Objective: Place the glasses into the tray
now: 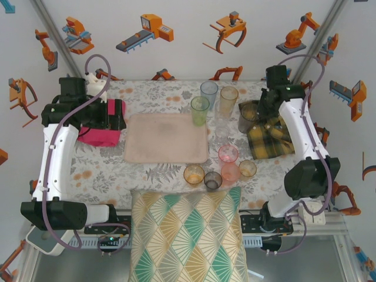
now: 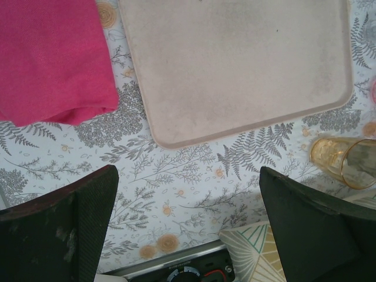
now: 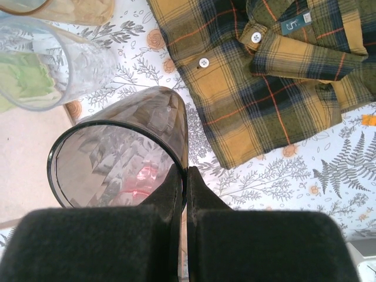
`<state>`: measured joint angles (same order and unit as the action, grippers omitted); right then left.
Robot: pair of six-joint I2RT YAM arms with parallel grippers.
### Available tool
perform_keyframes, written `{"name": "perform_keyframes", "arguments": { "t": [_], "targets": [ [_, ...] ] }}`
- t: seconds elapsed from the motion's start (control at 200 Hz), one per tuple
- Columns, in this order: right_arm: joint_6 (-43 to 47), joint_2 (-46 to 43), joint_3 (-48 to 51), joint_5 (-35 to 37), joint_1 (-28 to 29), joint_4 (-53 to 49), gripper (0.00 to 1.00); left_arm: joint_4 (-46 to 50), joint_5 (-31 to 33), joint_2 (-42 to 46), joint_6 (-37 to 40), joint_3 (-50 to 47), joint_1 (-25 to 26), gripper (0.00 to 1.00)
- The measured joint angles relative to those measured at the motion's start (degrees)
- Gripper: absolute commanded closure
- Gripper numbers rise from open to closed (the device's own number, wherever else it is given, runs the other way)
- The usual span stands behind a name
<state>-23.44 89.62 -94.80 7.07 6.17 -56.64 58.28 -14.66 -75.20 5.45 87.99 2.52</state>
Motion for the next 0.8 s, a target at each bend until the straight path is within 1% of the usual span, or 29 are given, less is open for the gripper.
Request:
{"name": "perform_keyframes", "arguments": {
  "t": [0.135,0.235,0.416,0.581,0.796],
  "targets": [
    [0.07,-2.19,-0.68,0.15,0.28,-2.08,1.0,0.0,-0.26,-0.59,-0.37,0.33,0.0,0.03],
    [0.13,-2.95,-1.68,1.49,1.99,-3.63,1.0,0.0,-0.42,-1.14,-0.61,0.87,0.0,0.03],
    [0.04,-2.51,-6.54,3.1,8.31,-6.75,1.0,-0.02,-0.63,-1.33,-0.83,1.25,0.0,0.03],
    [-0.87,-1.38,-11.47,3.74,14.45,-7.37,1.0,-0.02,-0.87,-1.33,-0.96,1.25,0.0,0.03],
    [-2.71,2.1,-12.33,3.63,20.2,-6.58,1.0,-0.02,-0.85,-1.27,-1.01,1.25,0.0,0.03]
  ]
}}
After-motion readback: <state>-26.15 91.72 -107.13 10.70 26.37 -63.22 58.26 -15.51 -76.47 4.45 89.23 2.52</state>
